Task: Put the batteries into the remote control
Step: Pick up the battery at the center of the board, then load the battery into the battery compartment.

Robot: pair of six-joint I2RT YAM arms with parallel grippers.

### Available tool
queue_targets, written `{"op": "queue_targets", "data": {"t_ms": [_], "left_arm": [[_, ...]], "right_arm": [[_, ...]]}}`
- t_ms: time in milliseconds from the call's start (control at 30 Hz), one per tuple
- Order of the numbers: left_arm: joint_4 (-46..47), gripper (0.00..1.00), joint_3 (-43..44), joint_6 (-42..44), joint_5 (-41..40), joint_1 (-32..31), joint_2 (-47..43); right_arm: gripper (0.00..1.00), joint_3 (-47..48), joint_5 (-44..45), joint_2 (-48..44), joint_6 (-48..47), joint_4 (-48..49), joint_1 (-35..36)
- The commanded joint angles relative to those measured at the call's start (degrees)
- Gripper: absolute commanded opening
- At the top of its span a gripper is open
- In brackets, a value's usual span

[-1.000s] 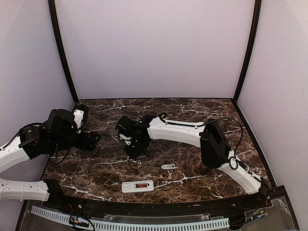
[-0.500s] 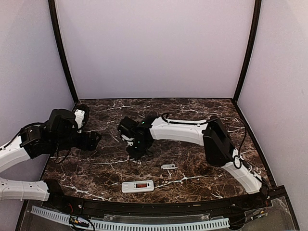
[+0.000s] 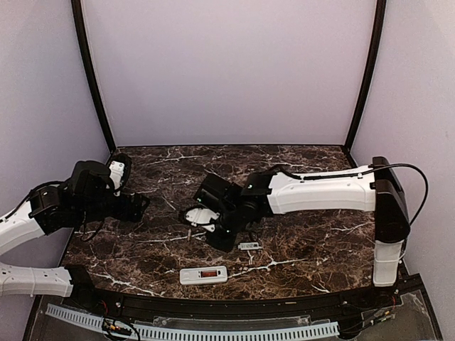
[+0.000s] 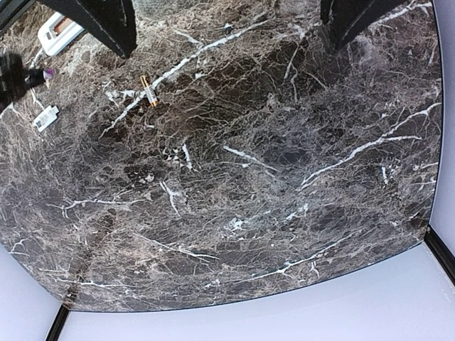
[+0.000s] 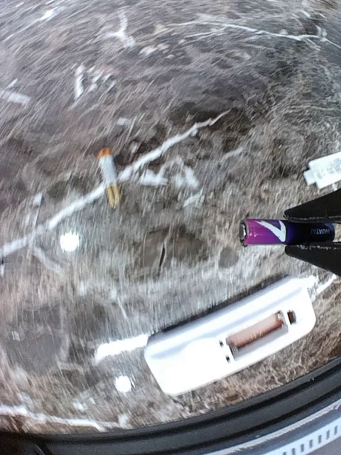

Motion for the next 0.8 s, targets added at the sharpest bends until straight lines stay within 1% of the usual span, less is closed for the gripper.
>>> {"op": "queue_targets", "data": {"t_ms": [0,133,267,500,633,767], "left_arm": [[1.07,0.89,-1.18,0.68,0.95,0.75,0.47],[1.35,0.89,-1.18,0.47,0.64,1.36,1.22],[1.66,0.89,-1.53,0.42,0.57,1.81,1.27],[2.59,0.89,-1.29,0.53,4.38,4.14,2.64],[2.39,0.9,-1.32,0.34,4.71,5.06,2.62],[2.48,0.9,-1.3,0.46,5.02,5.18,2.5]], "right_arm": [[0.0,-4.2,-1.58,-0.4,-9.94,5.61,6.27],[0.0,-4.54,-1.98,0.75,-13.03,7.21,7.28],[0.0,-5.28,-1.11,1.68,-14.07,7.72,7.9],[0.0,-7.27,1.0,1.89,-13.74,7.22,8.79],[0.0,-9.08,0.61,0.92,-12.85,9.18,9.62],[0.0,-8.82,0.91,1.91,-12.33,9.59,9.95]]}}
